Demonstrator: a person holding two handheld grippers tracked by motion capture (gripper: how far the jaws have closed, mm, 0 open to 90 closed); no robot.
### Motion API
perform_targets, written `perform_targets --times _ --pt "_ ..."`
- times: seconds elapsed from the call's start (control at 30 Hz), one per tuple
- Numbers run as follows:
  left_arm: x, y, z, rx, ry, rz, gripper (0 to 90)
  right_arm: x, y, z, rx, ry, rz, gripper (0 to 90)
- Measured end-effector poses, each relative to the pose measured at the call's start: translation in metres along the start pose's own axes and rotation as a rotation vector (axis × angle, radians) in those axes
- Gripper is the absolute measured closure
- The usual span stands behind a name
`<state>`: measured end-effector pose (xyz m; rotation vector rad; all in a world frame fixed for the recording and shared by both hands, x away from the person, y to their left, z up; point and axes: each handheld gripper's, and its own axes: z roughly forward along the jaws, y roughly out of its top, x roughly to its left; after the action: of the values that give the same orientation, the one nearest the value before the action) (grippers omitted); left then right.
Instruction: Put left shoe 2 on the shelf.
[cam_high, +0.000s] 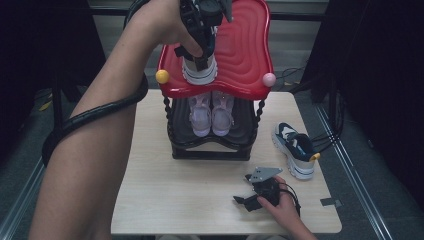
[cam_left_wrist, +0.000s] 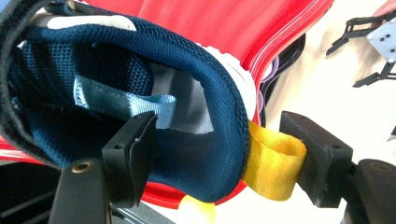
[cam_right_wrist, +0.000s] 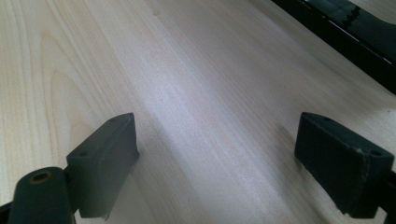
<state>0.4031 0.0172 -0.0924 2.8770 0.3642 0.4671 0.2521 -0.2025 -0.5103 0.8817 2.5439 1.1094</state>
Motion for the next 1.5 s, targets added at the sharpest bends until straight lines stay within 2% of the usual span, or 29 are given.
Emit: perform_targets --times 0.3,0.43,0.63,0.7,0.97,1.3,1.47,1.5 --pt "0.000 -0.006 -0.010 0.001 -0.003 -0.017 25.9 0.000 0.000 0.000 0.000 0.002 -0.001 12.6" --pt "0.001 -0.013 -0.014 -0.013 0.008 -0.033 25.0 0.000 0.000 0.000 0.000 0.002 -0.001 12.6" --pt "0.003 -0.025 -0.018 0.003 0.004 -0.044 24.8 0.000 0.000 0.000 0.000 0.002 -0.001 12.6" --pt "0.003 -0.028 -0.019 -0.005 0.005 -0.053 24.7 0.000 0.000 0.000 0.000 0.002 -0.001 12.5" --pt "0.002 -0.046 -0.024 -0.003 -0.018 -0.088 24.4 0.000 0.000 0.000 0.000 0.002 -0.002 12.6" --pt "0.002 -0.071 -0.023 0.004 -0.043 -0.127 23.9 0.000 0.000 0.000 -0.003 0.005 -0.001 12.5" --pt "0.001 -0.083 -0.023 -0.004 -0.062 -0.163 24.3 0.000 0.000 0.000 0.000 0.002 -0.001 12.6" --pt "0.001 -0.085 -0.023 0.002 -0.061 -0.158 23.8 0.000 0.000 0.000 0.000 0.002 -0.001 12.6"
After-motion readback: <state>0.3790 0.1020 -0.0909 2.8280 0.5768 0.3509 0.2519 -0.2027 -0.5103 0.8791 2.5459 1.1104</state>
